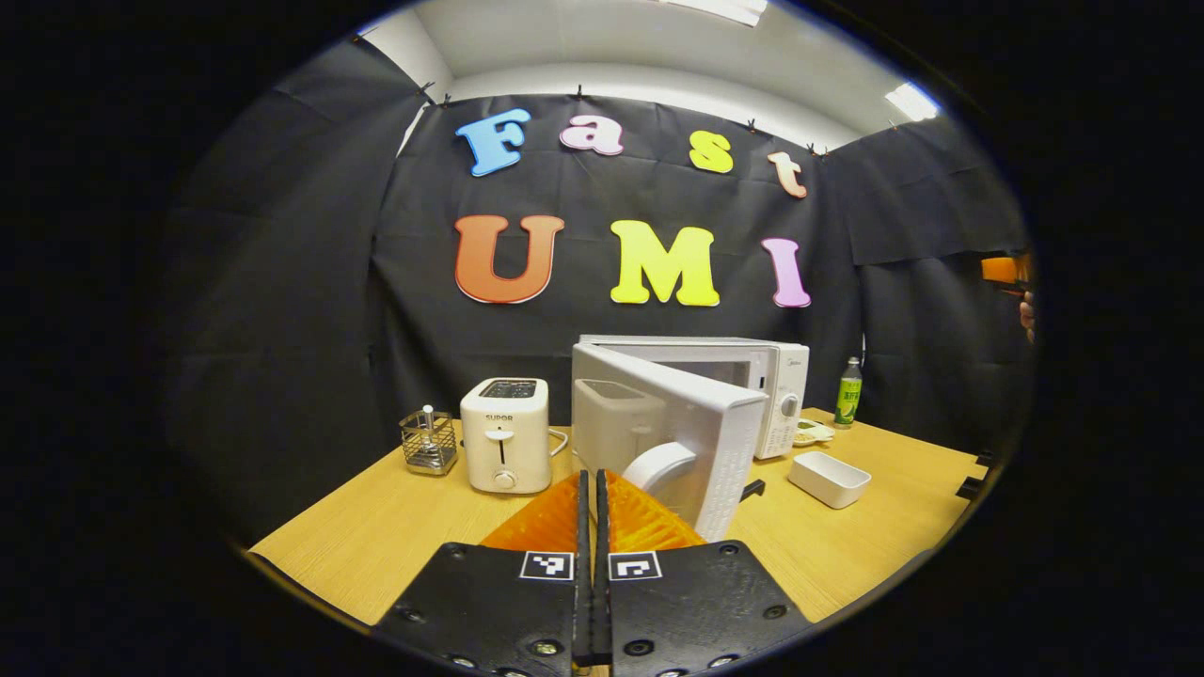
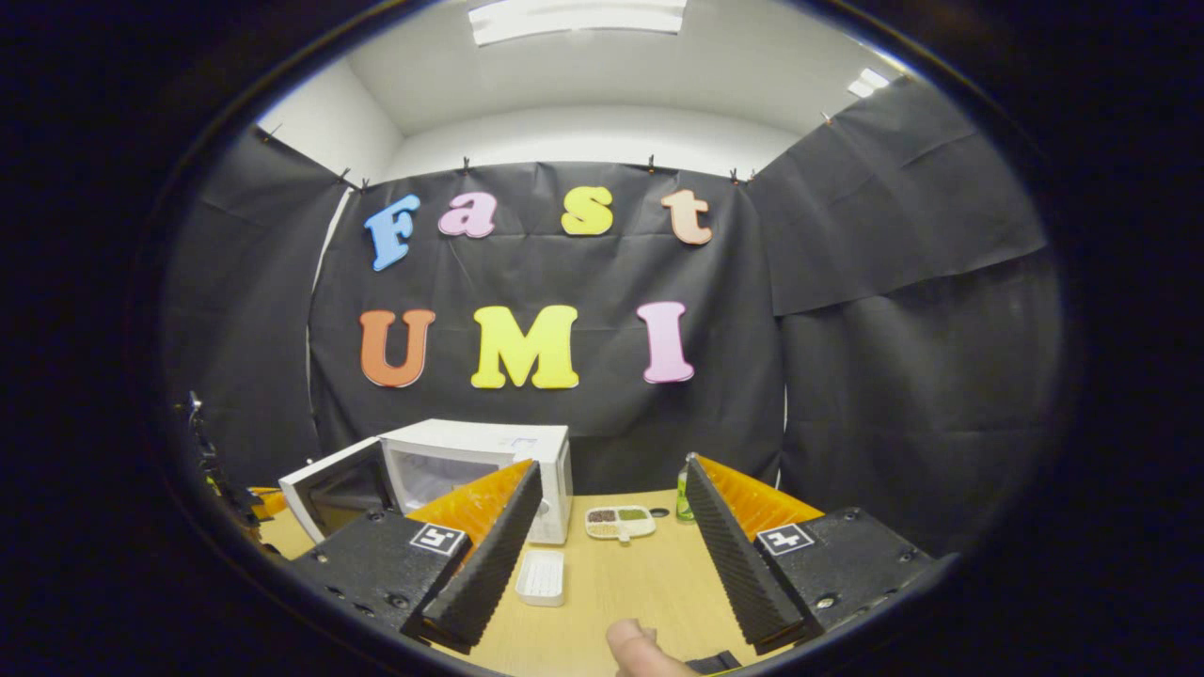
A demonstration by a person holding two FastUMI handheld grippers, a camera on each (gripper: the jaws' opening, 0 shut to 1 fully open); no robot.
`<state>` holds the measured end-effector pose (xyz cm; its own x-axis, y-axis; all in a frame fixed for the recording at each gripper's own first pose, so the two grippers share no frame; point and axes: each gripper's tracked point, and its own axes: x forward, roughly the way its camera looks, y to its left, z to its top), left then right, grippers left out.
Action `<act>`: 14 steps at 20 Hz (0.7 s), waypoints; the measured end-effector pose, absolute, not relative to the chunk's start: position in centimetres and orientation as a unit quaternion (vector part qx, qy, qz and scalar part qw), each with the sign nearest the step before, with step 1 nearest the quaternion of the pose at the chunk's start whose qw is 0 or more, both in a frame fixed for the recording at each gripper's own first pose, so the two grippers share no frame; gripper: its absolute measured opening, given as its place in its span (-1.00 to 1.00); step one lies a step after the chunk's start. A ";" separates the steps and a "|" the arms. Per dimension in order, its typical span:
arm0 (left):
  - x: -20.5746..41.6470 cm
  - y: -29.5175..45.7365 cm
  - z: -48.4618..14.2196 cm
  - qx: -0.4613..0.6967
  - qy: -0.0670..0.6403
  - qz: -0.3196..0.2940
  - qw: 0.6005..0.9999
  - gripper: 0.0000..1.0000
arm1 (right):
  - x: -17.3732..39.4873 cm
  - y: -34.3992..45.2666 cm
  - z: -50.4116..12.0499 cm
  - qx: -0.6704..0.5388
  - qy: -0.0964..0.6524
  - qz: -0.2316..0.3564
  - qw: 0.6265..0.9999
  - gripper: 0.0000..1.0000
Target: Open the microwave oven with the left hand, put the food in, and close the microwave oven.
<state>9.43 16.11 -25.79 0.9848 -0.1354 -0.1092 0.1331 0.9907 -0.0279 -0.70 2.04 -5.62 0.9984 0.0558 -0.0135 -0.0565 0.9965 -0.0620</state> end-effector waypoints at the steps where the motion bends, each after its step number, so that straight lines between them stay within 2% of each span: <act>1: 9.7 15.7 -26.0 -0.021 0.057 -0.075 0.995 -1.00 | -0.9 1.8 -5.8 -0.027 0.008 0.033 0.999 0.95; 5: 10.3 13.4 -26.1 -0.034 0.055 -0.103 0.993 -1.00 | -1.6 0.3 -5.5 -0.025 0.006 0.031 0.999 0.95; 6: 10.6 12.7 -26.1 -0.033 0.053 -0.112 0.992 -1.00 | -1.8 0.1 -5.4 -0.027 0.003 0.030 0.999 0.82; 7: 11.0 12.0 -26.0 -0.034 0.051 -0.122 0.991 -1.00 | -2.0 0.0 -5.2 -0.030 -0.001 0.030 0.999 0.82; 8: 11.4 11.2 -25.9 -0.037 0.049 -0.131 0.989 -1.00 | -2.1 0.0 -5.0 -0.032 -0.003 0.031 0.999 0.95; 10: 12.5 9.9 -25.9 -0.038 0.050 -0.145 0.987 -1.00 | -2.5 0.2 -5.0 -0.034 -0.007 0.039 0.999 0.95; 11: 13.0 9.2 -26.0 -0.035 0.051 -0.149 0.987 -1.00 | -2.7 0.3 -5.1 -0.033 -0.008 0.044 0.998 0.83; 12: 13.5 8.6 -26.1 -0.030 0.051 -0.154 0.986 -1.00 | -2.8 0.3 -5.1 -0.032 -0.008 0.048 0.998 0.83; 13: 13.8 7.8 -26.3 -0.027 0.052 -0.161 0.985 -1.00 | -2.7 0.2 -5.2 -0.032 -0.007 0.051 0.998 0.95; 14: 14.2 6.9 -26.3 -0.024 0.053 -0.170 0.984 -1.00 | -2.6 0.2 -5.4 -0.031 -0.006 0.052 0.998 0.82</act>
